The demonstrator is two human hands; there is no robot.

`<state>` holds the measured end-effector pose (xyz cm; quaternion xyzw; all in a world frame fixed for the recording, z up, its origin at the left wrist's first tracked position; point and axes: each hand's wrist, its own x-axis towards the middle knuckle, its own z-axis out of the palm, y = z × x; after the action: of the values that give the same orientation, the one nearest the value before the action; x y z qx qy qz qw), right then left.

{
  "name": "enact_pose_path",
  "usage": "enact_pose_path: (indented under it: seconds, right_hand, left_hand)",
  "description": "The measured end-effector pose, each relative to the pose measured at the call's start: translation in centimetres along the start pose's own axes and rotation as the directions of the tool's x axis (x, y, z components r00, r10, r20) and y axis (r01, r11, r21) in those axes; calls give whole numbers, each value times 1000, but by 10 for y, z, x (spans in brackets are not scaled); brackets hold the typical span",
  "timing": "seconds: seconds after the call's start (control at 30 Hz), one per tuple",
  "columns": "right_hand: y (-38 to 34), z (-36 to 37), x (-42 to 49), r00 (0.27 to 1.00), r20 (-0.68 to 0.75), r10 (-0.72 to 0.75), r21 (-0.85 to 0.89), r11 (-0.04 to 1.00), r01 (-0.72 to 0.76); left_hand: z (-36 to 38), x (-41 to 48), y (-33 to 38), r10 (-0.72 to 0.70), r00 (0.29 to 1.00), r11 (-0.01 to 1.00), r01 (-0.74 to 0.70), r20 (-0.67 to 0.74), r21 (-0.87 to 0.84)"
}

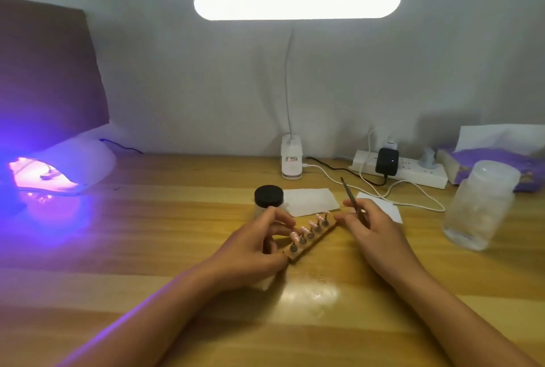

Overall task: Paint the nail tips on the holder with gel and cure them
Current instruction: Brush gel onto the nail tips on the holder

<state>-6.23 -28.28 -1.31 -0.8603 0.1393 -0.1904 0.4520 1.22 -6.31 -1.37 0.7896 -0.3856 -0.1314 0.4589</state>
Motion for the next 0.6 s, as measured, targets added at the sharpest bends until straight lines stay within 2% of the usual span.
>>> enact_pose_path:
  seconds: [0.2, 0.3, 0.37, 0.5, 0.6]
  right_hand:
    - [2, 2, -6, 982, -182, -45, -152, 988, 17]
    - [2, -1, -7, 977, -211, -39, -181, 983, 0]
    - [0, -2, -7, 984, -173, -43, -189, 982, 10]
    - [-1, 0, -9, 999, 14, -49, -281, 958, 51]
    - [1, -4, -8, 995, 78, -57, -273, 959, 76]
  left_hand:
    - [-6, -2, -2, 42, 999, 997, -42, -2, 64]
    - [-7, -3, -3, 67, 988, 994, -55, -136, 91]
    - [-5, -4, -3, 103, 966, 990, -77, -236, 114]
    - [-1, -4, -3, 168, 924, 983, -131, -343, 130]
    - [-4, 0, -5, 186, 855, 976, -102, -484, 195]
